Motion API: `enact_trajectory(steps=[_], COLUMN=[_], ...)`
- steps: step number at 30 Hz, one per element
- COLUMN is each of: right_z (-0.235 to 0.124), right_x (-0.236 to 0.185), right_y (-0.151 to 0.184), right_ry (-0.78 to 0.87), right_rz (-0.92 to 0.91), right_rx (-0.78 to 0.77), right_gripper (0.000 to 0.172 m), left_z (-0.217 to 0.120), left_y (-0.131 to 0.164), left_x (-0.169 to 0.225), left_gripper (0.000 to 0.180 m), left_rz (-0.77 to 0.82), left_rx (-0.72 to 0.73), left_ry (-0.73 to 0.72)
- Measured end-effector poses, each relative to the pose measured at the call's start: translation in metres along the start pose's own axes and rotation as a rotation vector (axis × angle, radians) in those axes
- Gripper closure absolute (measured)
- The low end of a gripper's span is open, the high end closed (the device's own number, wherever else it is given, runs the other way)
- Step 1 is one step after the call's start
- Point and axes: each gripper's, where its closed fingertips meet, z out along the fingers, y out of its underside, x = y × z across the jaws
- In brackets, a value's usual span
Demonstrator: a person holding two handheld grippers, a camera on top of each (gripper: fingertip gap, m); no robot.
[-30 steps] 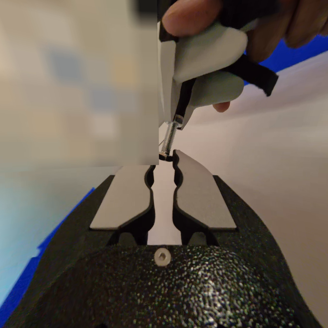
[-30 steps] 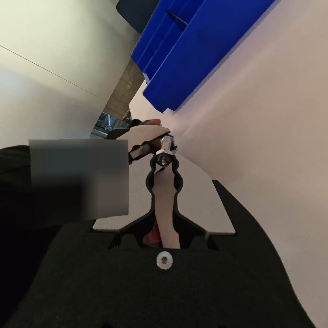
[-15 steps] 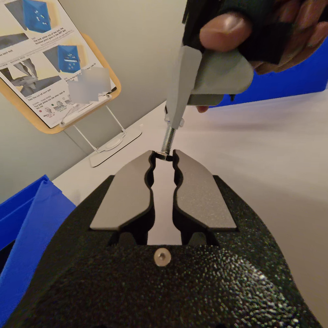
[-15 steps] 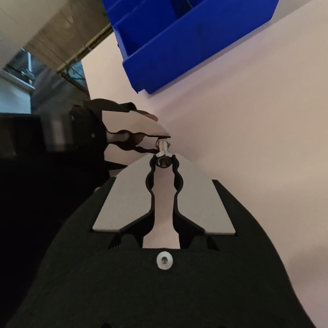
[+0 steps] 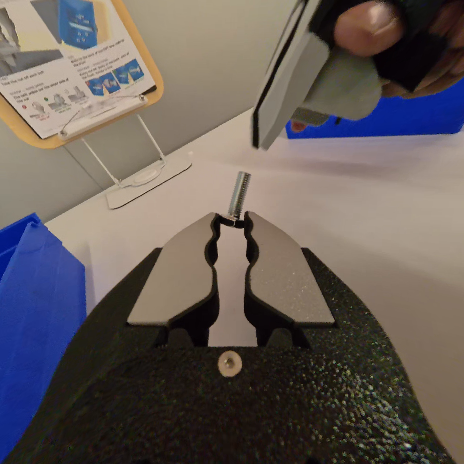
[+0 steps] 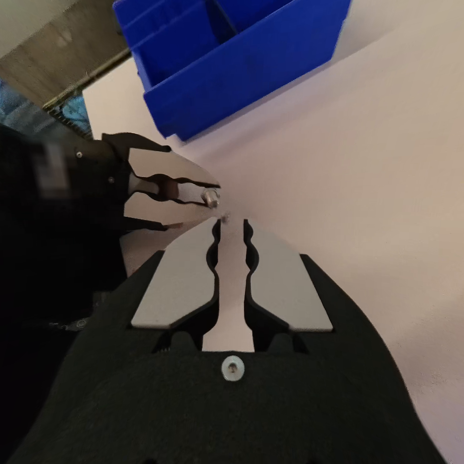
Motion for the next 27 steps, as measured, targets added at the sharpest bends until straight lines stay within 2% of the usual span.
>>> enact_trajectory(steps=[5,10,13,20,27], right_z=[-0.010,0.013,0.041,0.118,0.173], right_x=[0.024,0.030,0.031,0.013,0.028], right_y=[0.033,0.057,0.042,-0.020,-0.037], right_ry=[0.041,0.042,0.035,-0.081,-0.043], right_rz=[0.070,-0.004,-0.118,-0.377,-0.419], right_rx=[0.110,0.061,0.048,0.041,-0.047], right_gripper=[0.154,0.152,0.152,0.152,0.150], left_z=[0.001,-0.006,-0.016,-0.043,-0.052], left_y=[0.011,0.009,0.010,0.019,0.020], left_x=[-0.013,-0.014,-0.017,-0.046,-0.054], left_gripper=[0.163,0.163,0.163,0.163,0.163], left_rz=[-0.020,-0.017,-0.007,-0.016,-0.026], left_rx=[-0.055,-0.032,-0.025,-0.035,-0.024], left_ry=[-0.059,-0.063,-0.092,-0.238,-0.274])
